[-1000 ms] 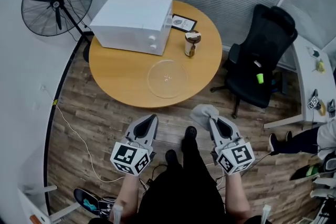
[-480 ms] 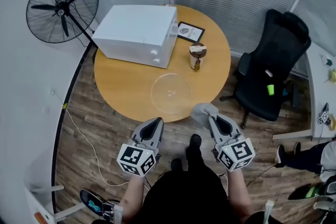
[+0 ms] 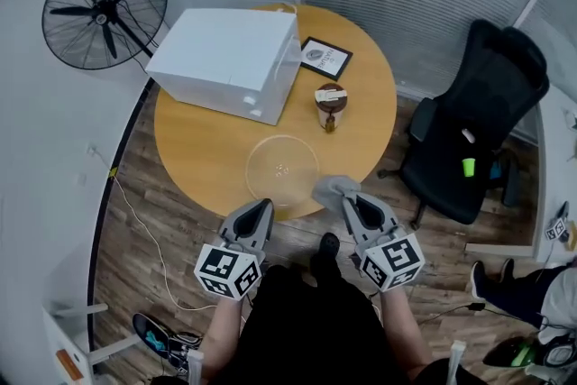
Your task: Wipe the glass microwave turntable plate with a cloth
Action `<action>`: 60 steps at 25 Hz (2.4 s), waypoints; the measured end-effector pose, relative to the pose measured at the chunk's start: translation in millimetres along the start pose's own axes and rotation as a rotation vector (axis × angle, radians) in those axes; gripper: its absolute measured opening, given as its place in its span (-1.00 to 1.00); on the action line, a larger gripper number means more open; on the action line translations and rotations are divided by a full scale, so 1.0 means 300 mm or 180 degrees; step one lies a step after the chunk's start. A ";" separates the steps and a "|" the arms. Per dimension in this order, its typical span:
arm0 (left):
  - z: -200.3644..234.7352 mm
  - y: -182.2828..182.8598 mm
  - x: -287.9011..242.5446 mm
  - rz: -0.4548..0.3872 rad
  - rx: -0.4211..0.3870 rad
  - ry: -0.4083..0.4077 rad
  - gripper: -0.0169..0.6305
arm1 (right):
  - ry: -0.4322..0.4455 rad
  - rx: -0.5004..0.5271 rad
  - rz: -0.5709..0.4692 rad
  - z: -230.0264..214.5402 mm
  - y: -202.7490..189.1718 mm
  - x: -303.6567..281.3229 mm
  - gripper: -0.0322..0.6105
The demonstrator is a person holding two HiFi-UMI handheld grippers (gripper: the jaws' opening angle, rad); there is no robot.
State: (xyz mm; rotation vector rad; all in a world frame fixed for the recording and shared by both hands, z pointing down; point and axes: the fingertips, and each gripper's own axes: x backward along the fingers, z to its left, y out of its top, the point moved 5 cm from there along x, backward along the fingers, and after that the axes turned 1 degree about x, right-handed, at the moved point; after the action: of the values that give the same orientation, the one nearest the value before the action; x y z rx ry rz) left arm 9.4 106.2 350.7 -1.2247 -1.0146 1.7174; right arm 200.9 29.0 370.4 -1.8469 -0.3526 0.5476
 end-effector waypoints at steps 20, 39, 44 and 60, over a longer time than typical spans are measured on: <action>0.147 -0.067 -0.142 0.0376 0.0119 0.0004 -0.96 | -0.0144 -0.0048 0.0235 -0.092 -0.044 -0.129 -0.78; 0.644 -0.233 -0.355 0.1159 0.0239 -0.0541 -0.96 | -0.0891 -0.0065 0.0753 0.002 -0.185 -0.516 -0.78; 0.750 -0.317 -0.410 0.1380 0.0356 -0.0634 -0.84 | -0.1118 -0.0062 0.0881 -0.004 -0.239 -0.565 -0.78; 0.904 -0.589 -0.500 0.2039 0.1266 -0.0661 -0.55 | -0.1303 -0.0065 0.1230 -0.098 -0.419 -0.711 -0.78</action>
State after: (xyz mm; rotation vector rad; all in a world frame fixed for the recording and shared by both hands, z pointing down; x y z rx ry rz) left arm -191.6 -8.2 622.1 -1.1896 -0.3549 2.4357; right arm 39.0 -57.8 538.8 -1.8251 -0.2696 1.1996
